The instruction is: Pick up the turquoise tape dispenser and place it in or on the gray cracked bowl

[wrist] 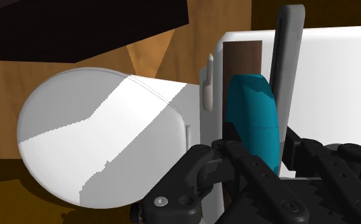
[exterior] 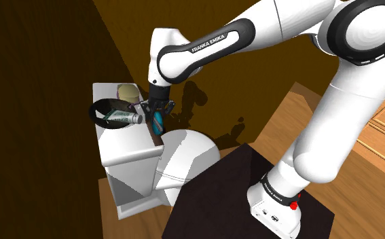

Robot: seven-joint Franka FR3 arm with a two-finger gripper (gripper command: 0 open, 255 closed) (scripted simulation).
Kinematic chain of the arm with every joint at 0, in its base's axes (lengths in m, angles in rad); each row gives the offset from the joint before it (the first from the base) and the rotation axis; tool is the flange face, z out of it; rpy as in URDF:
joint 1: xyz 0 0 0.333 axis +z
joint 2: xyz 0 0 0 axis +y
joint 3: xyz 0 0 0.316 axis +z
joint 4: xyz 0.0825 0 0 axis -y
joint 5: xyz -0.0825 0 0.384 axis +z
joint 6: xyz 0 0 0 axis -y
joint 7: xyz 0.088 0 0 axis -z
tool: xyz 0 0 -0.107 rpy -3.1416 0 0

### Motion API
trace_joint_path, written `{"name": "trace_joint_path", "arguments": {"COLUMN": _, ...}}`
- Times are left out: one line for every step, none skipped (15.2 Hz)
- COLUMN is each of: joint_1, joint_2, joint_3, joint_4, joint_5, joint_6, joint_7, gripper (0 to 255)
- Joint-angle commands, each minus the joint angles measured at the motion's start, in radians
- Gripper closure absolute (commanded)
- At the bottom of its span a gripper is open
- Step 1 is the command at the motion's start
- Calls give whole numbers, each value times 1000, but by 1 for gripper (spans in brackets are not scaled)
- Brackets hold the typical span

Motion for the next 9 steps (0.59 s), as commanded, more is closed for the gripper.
{"name": "trace_joint_path", "arguments": {"joint_1": 0, "joint_2": 0, "joint_3": 0, "joint_4": 0, "joint_5": 0, "joint_6": 0, "joint_7": 0, "gripper": 255}}
{"name": "trace_joint_path", "arguments": {"joint_1": 0, "joint_2": 0, "joint_3": 0, "joint_4": 0, "joint_5": 0, "joint_6": 0, "joint_7": 0, "gripper": 255}}
{"name": "trace_joint_path", "arguments": {"joint_1": -1, "joint_2": -8, "joint_3": 1, "joint_4": 4, "joint_5": 3, "joint_6": -12, "joint_7": -1, "gripper": 255}}
{"name": "trace_joint_path", "arguments": {"joint_1": -1, "joint_2": -16, "joint_3": 1, "joint_4": 9, "joint_5": 5, "joint_6": -25, "joint_7": -2, "gripper": 255}}
{"name": "trace_joint_path", "arguments": {"joint_1": -2, "joint_2": -24, "joint_3": 2, "joint_4": 14, "joint_5": 7, "joint_6": -37, "joint_7": -3, "gripper": 255}}
{"name": "trace_joint_path", "arguments": {"joint_1": -3, "joint_2": -32, "joint_3": 2, "joint_4": 19, "joint_5": 10, "joint_6": -50, "joint_7": -4, "gripper": 255}}
{"name": "trace_joint_path", "arguments": {"joint_1": -3, "joint_2": -39, "joint_3": 2, "joint_4": 24, "joint_5": 12, "joint_6": -62, "joint_7": -5, "gripper": 255}}
{"name": "trace_joint_path", "arguments": {"joint_1": -4, "joint_2": -47, "joint_3": 3, "joint_4": 30, "joint_5": 14, "joint_6": -75, "joint_7": -6, "gripper": 255}}
{"name": "trace_joint_path", "arguments": {"joint_1": -4, "joint_2": -54, "joint_3": 3, "joint_4": 35, "joint_5": 16, "joint_6": -87, "joint_7": -6, "gripper": 255}}
